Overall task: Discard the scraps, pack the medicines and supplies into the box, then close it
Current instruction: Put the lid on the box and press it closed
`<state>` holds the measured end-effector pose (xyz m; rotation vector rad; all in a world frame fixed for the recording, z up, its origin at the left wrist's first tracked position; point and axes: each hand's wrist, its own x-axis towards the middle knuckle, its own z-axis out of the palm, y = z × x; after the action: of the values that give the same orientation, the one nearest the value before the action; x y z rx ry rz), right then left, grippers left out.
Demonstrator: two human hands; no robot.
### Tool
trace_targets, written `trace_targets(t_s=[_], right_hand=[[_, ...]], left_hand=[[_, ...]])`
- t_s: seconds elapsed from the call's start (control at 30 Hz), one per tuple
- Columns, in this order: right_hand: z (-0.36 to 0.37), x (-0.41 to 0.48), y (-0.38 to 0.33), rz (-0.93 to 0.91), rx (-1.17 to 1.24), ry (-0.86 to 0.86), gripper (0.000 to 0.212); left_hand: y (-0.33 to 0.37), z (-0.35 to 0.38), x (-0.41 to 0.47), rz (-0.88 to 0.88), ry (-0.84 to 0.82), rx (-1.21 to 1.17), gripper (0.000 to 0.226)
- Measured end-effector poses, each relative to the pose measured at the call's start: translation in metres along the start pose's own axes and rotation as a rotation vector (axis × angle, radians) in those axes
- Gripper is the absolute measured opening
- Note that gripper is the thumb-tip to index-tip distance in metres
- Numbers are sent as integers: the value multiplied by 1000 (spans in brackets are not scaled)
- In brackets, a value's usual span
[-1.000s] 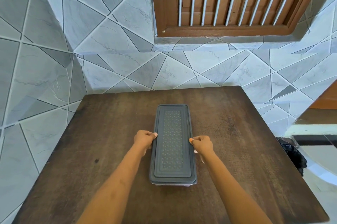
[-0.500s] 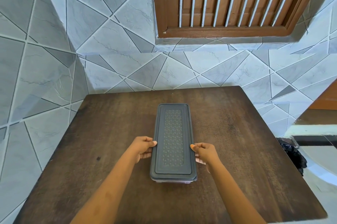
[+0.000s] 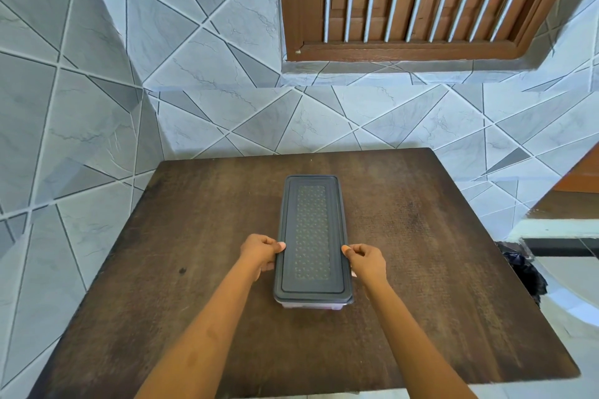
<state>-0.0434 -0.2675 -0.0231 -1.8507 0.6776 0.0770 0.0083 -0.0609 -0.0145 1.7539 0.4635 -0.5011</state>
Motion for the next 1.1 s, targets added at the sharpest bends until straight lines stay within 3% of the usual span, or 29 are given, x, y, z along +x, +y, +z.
trace_targets(t_s=[0.1,0.23,0.4,0.63,0.87,0.93,1.0,1.1], right_hand=[[-11,-5,10,132,83,-262,21],[-27,-15,21,268,234,-540,19],[-32,-14,26,213,285,-580,18],[-29,-21,28,37,99,-542,27],[-30,-23,18,49,59,-529,24],[-28,-19,18,55,56,-485,34],[-24,-13,15,52,34,-423,41],[-15,-5,4,25,25,-303,25]], left_hand=[[-1,-11,-12,-76,-268,148,15],[-4,-26,-14,-158,-439,242,36],[-3,-28,-14,-190,-568,228,46],[-4,-25,-13,-107,-619,295,56],[0,-26,-14,-65,-547,379,43],[1,-27,-12,-42,-519,408,36],[3,-26,-7,-9,-427,370,27],[11,-22,6,67,-225,199,19]])
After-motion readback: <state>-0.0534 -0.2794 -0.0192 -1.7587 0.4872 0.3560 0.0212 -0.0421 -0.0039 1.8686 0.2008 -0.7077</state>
